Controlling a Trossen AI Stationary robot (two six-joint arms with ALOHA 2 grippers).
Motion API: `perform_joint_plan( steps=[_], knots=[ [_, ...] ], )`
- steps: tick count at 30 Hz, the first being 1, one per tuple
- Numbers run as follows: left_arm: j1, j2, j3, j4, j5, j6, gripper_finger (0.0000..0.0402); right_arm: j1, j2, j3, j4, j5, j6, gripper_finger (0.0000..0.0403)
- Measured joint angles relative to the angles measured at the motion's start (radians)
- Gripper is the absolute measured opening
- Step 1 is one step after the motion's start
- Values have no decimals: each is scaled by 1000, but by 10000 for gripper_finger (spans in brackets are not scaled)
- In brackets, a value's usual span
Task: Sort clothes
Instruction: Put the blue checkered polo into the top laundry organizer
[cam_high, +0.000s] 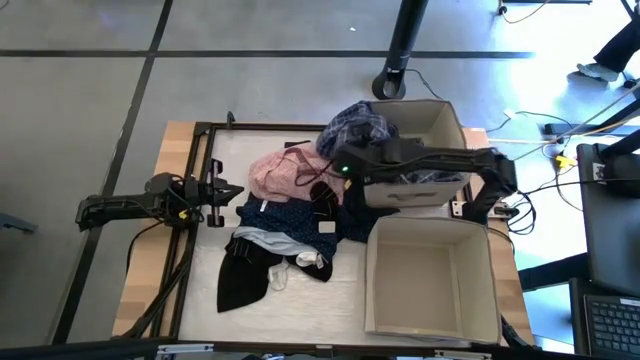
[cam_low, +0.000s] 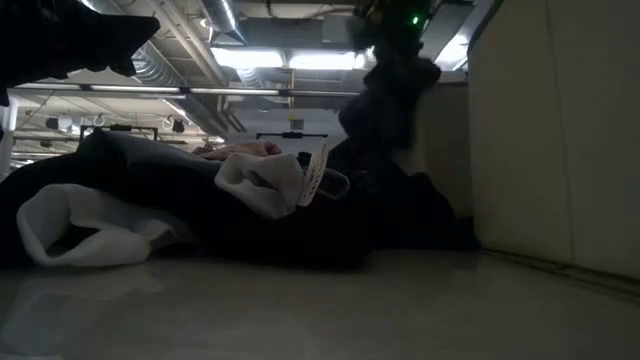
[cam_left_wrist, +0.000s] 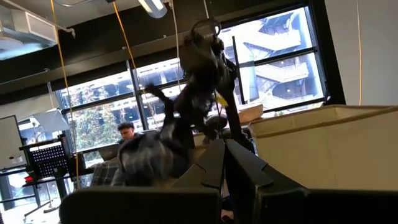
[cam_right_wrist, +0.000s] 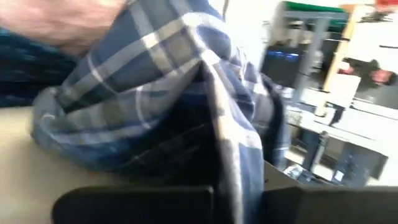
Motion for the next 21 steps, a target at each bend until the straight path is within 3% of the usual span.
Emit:
perform_joint_plan(
  steps=[14,21],
  knots=[
    [0,0,0,0,0,0,5,-1,-272,0,10,214,-3,22],
    [0,0,0,0,0,0,5,-21,-369,1,-77,222,99,17]
  ],
)
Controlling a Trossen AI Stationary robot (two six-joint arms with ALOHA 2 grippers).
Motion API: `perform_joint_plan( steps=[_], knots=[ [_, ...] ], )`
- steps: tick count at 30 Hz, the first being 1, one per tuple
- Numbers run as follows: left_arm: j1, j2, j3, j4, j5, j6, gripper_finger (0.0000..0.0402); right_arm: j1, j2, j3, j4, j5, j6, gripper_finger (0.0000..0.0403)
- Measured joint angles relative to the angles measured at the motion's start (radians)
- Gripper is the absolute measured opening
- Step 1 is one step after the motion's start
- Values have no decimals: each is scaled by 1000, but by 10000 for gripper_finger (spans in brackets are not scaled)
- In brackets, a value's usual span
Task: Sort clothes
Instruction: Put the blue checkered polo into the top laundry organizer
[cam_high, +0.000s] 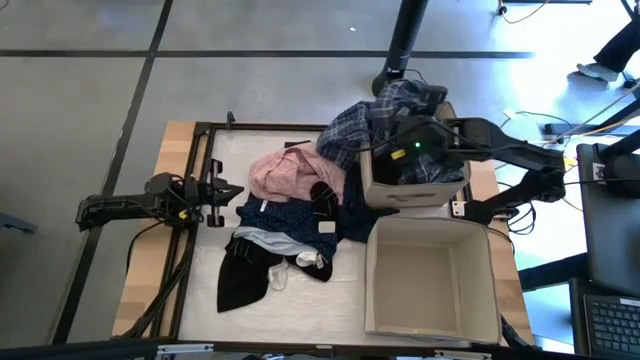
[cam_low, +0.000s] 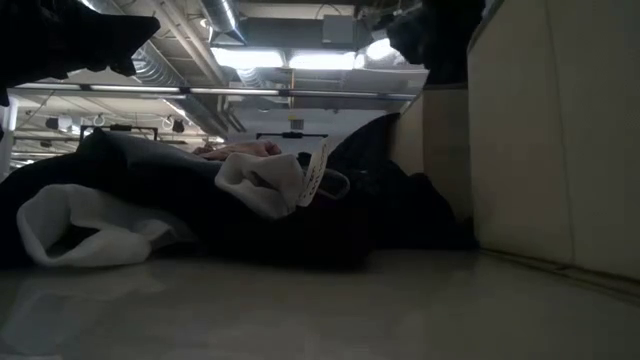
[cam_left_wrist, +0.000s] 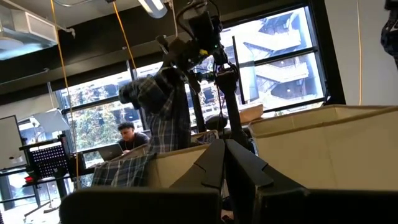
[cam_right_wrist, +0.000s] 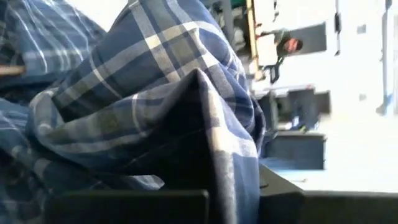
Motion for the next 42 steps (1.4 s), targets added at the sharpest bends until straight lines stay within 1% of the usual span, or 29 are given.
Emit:
perform_joint_plan(
  steps=[4,8,10,14,17,20,25,27,29,32,35,37,39,42],
  knots=[
    [0,0,0,0,0,0,5,-58,-4,-8,-151,-61,159,18],
    [0,0,0,0,0,0,5,-122,-3,-123,-161,-132,231,26],
    [0,0,0,0,0,0,5,-154,-1,-200,-147,-185,238,28],
    [0,0,0,0,0,12,5,-201,-1,-360,-58,-277,238,29],
    [0,0,0,0,0,19,5,-225,-1,-436,-12,-359,220,30],
    [0,0,0,0,0,19,5,-237,-1,-462,-11,-407,218,30],
    [0,0,0,0,0,19,5,-235,-2,-434,-28,-429,197,36],
    [0,0,0,0,0,17,5,-235,-3,-418,-33,-435,197,54],
    [0,0,0,0,0,15,5,-235,-2,-403,-47,-448,196,82],
    [0,0,0,0,0,15,5,-235,-2,-370,-77,-460,193,139],
    [0,0,0,0,0,16,5,-235,-2,-303,-109,-465,178,200],
    [0,0,0,0,0,18,5,-234,-2,-240,-108,-502,187,235],
    [0,0,0,0,0,21,5,-234,-2,-175,-95,-567,194,264],
    [0,0,0,0,0,24,5,-234,-3,-105,-25,-627,191,294]
  ],
)
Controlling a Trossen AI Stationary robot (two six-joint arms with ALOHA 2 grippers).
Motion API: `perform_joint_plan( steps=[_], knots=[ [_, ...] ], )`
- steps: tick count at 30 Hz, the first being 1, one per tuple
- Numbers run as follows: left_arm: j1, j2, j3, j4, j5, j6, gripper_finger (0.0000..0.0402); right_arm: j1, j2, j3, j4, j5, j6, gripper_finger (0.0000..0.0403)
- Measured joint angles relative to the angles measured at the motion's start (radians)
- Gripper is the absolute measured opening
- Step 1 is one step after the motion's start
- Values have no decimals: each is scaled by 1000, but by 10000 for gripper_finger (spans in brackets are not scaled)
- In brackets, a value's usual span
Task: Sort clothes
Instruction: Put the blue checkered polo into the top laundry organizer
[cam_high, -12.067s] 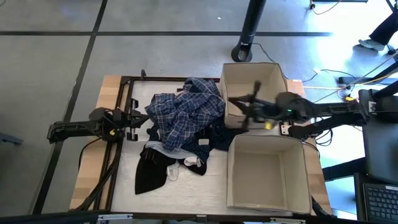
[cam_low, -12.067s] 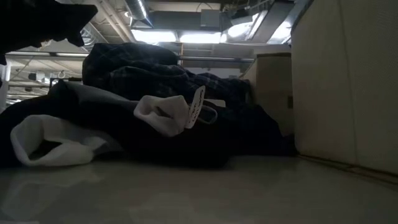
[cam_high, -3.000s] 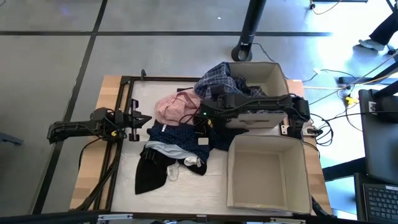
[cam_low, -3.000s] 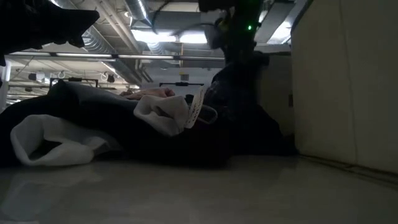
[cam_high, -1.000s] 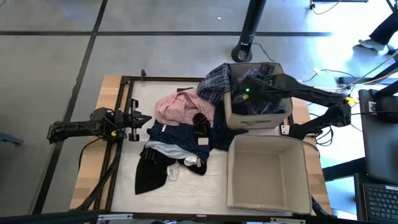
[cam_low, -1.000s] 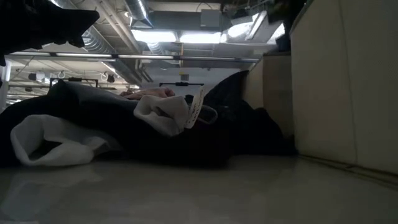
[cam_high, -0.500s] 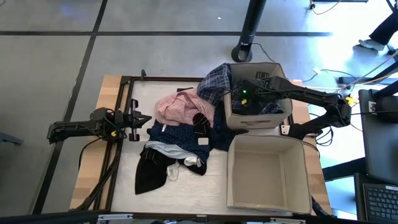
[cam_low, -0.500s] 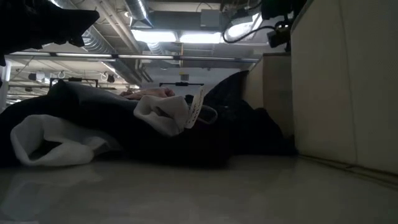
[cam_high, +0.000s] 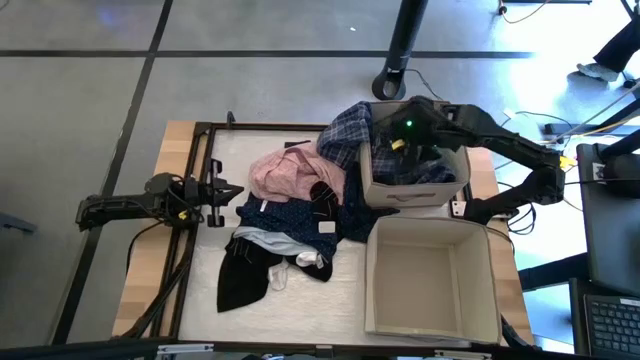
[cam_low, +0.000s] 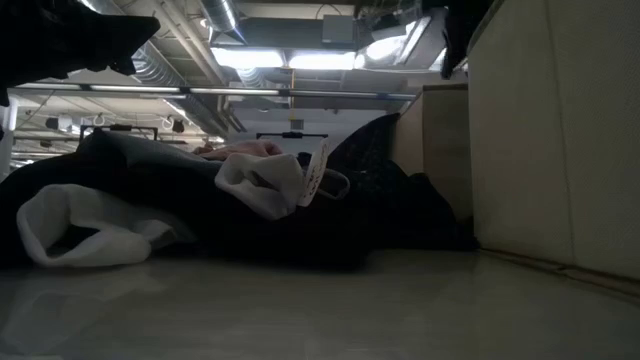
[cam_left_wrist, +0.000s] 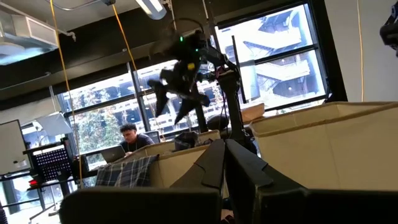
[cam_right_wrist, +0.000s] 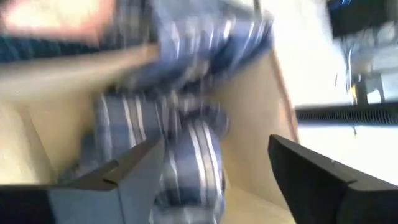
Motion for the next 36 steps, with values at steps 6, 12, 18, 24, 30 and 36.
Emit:
perform_joint_plan(
  steps=[6,12,18,24,30,36],
  knots=[
    [0,0,0,0,0,-9,5,0,9,-12,252,-44,-86,316],
    [0,0,0,0,0,3,5,0,110,-61,354,-128,-166,316],
    [0,0,0,0,0,2,5,8,260,-66,366,-100,-208,317],
    [0,0,0,0,0,2,5,8,340,-60,418,11,-206,317],
    [0,0,0,0,0,2,5,9,354,-61,466,34,-203,317],
    [0,0,0,0,0,2,5,35,362,-14,433,62,-241,317]
  ],
)
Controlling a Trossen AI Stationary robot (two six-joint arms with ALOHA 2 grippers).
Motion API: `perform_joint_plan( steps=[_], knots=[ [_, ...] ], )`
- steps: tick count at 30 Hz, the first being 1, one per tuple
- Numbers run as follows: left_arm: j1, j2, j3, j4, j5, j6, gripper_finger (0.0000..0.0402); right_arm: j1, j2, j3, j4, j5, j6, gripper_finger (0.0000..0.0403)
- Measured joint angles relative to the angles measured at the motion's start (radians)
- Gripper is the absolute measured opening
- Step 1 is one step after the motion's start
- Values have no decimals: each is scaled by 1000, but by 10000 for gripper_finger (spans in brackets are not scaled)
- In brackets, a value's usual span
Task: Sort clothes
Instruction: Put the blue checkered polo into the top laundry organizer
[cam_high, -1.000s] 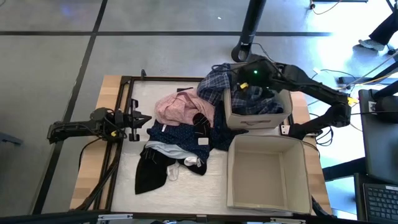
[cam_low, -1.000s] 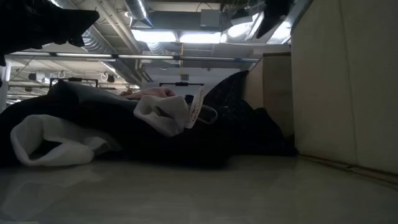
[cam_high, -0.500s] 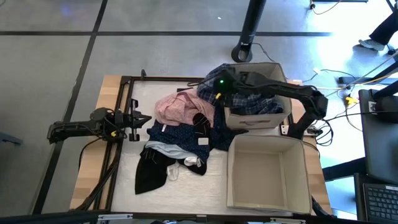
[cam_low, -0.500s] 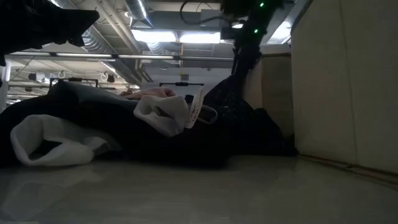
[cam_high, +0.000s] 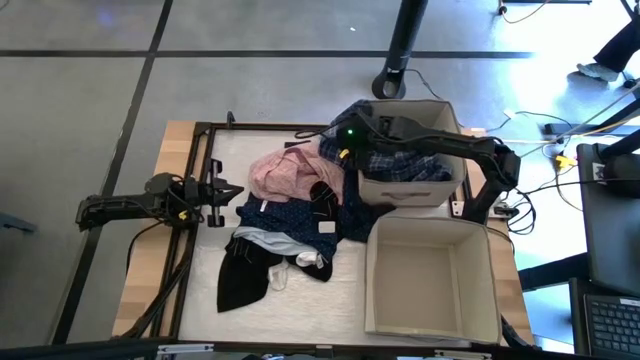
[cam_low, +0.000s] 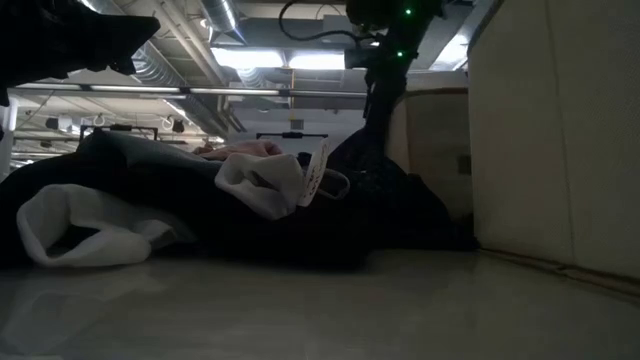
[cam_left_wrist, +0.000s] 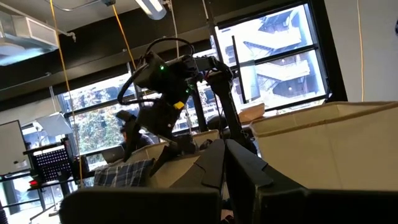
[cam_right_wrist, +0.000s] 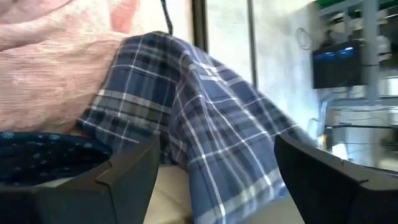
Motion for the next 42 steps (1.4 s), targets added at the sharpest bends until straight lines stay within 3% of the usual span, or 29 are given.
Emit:
perform_joint_plan(
  steps=[5,11,20,24,29,38,42],
  knots=[
    [0,0,0,0,0,5,5,44,-5,86,33,18,1,317],
    [0,0,0,0,0,1,5,55,16,97,85,14,3,317],
    [0,0,0,-2,0,2,5,31,146,97,-12,24,-23,317],
    [0,0,0,-2,0,3,5,20,190,96,-75,150,-26,303],
    [0,0,0,0,0,3,5,22,199,97,-86,185,-27,234],
    [0,0,0,0,0,1,5,23,196,100,-81,211,-102,22],
    [0,0,0,0,0,12,5,31,162,137,-90,217,-127,20]
  ],
)
